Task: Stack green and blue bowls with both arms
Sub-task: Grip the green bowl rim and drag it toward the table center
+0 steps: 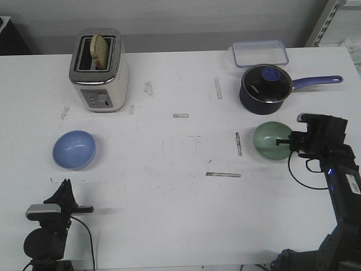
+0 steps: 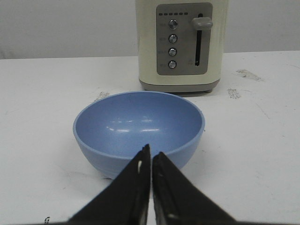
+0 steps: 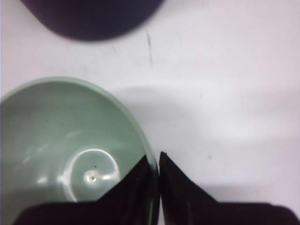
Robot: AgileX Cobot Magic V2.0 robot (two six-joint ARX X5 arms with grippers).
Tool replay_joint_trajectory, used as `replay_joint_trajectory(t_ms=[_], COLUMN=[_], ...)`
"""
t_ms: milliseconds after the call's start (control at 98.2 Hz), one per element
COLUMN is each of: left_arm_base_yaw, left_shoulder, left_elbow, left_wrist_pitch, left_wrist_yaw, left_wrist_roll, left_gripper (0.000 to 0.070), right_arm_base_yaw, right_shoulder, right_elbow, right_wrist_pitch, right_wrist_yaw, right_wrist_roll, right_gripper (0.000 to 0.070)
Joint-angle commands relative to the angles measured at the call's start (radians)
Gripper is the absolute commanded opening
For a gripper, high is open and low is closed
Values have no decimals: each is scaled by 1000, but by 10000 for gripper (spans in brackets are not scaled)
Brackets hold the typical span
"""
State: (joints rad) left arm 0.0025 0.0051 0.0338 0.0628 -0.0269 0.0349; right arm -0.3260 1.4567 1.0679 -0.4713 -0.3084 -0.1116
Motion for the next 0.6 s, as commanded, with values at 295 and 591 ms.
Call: replay_joint_trajectory(t_ms=[295,591], left_arm_base_yaw=[1,1], left_shoulder=[-2,-2], left_elbow=[-21,-21], left_wrist_pitch=[10,10], left_wrist_yaw=[2,2], left_wrist_roll=[-2,-2], left_gripper=[1,1], right_arm_base_yaw=[349,702], right_shoulder=[-115,-74], right_elbow=[92,90], right_wrist_pitch=[-3,-129], right_wrist_yaw=[-163,-91], right_wrist_roll=[117,91], right_gripper=[0,0])
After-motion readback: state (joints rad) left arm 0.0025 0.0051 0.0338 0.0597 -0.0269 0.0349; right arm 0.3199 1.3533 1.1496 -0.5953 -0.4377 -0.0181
